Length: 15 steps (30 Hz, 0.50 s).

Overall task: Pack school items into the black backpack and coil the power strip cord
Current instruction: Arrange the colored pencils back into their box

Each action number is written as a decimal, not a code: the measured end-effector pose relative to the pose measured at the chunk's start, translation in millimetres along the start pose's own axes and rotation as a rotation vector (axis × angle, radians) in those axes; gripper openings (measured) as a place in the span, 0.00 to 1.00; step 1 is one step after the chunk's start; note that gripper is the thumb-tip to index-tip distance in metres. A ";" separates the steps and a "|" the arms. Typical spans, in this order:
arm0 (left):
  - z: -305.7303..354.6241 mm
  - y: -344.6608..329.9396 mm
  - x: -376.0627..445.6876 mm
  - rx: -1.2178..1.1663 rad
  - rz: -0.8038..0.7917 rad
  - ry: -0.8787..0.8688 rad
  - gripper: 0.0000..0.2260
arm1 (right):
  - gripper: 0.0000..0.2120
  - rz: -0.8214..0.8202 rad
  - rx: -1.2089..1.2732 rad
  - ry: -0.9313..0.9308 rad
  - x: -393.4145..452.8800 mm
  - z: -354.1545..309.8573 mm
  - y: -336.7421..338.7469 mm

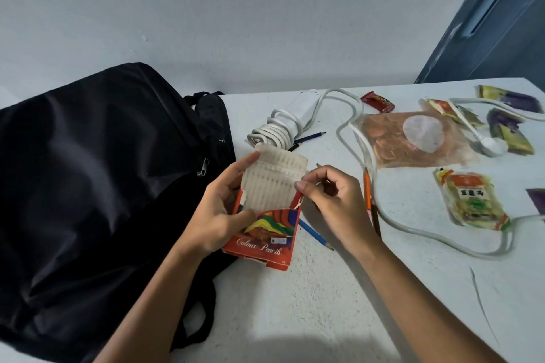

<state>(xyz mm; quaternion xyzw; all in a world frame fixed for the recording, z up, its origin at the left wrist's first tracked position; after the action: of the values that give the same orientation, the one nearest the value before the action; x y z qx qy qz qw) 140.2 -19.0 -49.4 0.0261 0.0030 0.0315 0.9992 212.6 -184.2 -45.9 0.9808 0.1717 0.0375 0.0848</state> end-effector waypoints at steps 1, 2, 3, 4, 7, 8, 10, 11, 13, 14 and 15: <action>-0.1 0.3 -0.6 -0.001 0.009 -0.001 0.34 | 0.03 -0.008 0.001 0.001 -1.3 0.2 -0.7; 0.2 1.0 -1.5 -0.006 0.021 -0.001 0.33 | 0.03 -0.019 -0.001 0.005 -2.2 -0.4 -1.6; 0.8 1.3 -2.3 -0.015 0.032 -0.002 0.33 | 0.03 -0.031 -0.001 0.009 -2.4 -1.1 -2.7; 1.4 1.8 -2.6 -0.021 0.040 -0.003 0.33 | 0.03 -0.044 0.008 0.003 -2.7 -0.8 -4.0; 1.9 2.3 -2.4 -0.030 0.043 -0.007 0.33 | 0.07 -0.070 0.080 -0.061 -4.0 3.5 -9.1; 2.3 2.0 -2.6 -0.032 0.044 -0.007 0.33 | 0.08 -0.073 0.098 -0.087 -4.6 5.3 -10.5; 3.1 1.1 -3.1 -0.032 0.045 -0.010 0.33 | 0.13 -0.087 0.108 -0.141 -4.8 7.2 -12.4; 3.6 0.3 -3.4 -0.030 0.044 -0.011 0.33 | 0.15 -0.102 0.103 -0.164 -4.4 7.2 -13.3; 4.6 -0.7 -3.4 -0.022 0.036 -0.016 0.33 | 0.19 -0.138 0.082 -0.187 -2.2 7.1 -15.1; 5.1 -1.6 -3.0 -0.013 0.031 -0.019 0.33 | 0.20 -0.151 0.070 -0.191 -1.0 7.4 -15.5; 5.3 -2.6 -3.0 -0.002 0.026 -0.019 0.33 | 0.21 -0.158 0.056 -0.192 0.3 7.9 -15.3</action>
<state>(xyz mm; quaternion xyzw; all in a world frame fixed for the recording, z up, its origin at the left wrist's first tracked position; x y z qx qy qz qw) 137.4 -22.1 -44.2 0.0255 -0.0067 0.0444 0.9987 208.5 -171.2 -56.4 0.9653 0.2406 -0.0682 0.0758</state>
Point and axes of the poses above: each hand's wrist, its own x-axis towards the middle knuckle, its own y-axis out of the back of the hand, z = x × y, the point moved 10 cm from there along x, towards the middle knuckle, and after that the axes turned 1 degree about -z, right-handed, at the moved point
